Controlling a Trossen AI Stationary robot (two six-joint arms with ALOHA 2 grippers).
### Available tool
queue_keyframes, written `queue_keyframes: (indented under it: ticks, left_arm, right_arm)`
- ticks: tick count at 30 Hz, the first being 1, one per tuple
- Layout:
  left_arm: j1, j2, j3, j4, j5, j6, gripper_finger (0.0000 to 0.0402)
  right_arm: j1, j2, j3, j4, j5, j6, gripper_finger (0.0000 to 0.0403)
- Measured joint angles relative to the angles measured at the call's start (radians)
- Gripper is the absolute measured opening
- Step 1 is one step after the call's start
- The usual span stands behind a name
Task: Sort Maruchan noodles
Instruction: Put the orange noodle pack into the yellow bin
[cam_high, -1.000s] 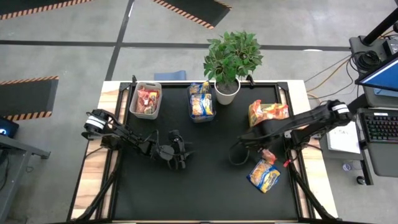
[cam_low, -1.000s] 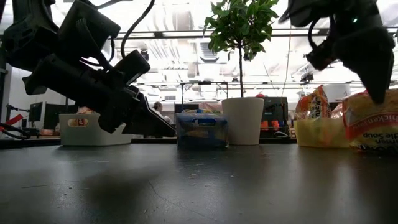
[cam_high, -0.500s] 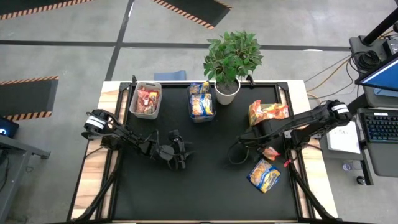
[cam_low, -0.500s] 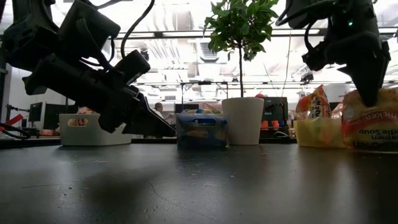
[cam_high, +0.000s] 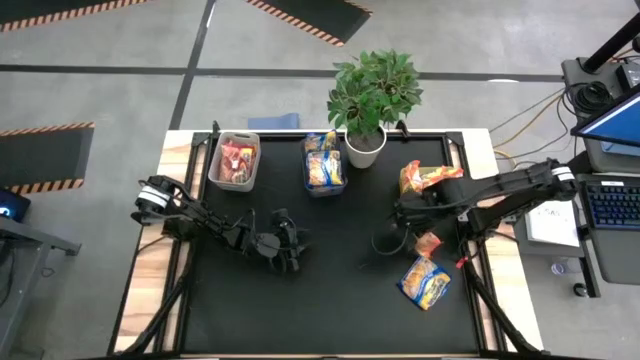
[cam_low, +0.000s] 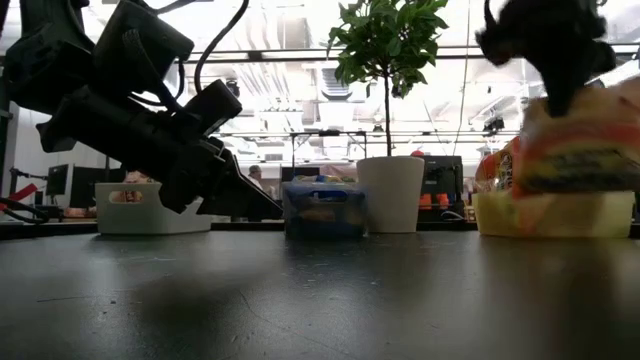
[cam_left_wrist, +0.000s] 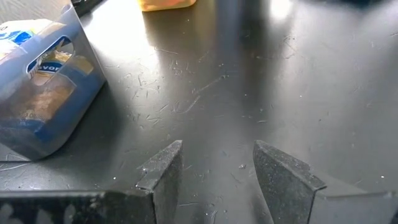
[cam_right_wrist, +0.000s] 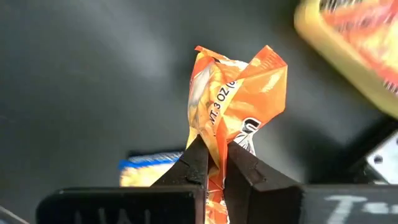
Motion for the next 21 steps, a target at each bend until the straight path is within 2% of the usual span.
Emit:
queue_keyframes:
  ticks: [11, 21]
  left_arm:
    - [0.0, 0.0, 0.0, 0.001, 0.0, 0.0, 0.0178]
    - [0.0, 0.0, 0.0, 0.001, 0.0, 0.0, 0.0178]
  right_arm:
    - [-0.008, -0.01, 0.289, -0.013, 0.158, -0.06, 0.0017]
    - [-0.128, -0.009, 0.527, -0.279, 0.282, -0.1, 0.0018]
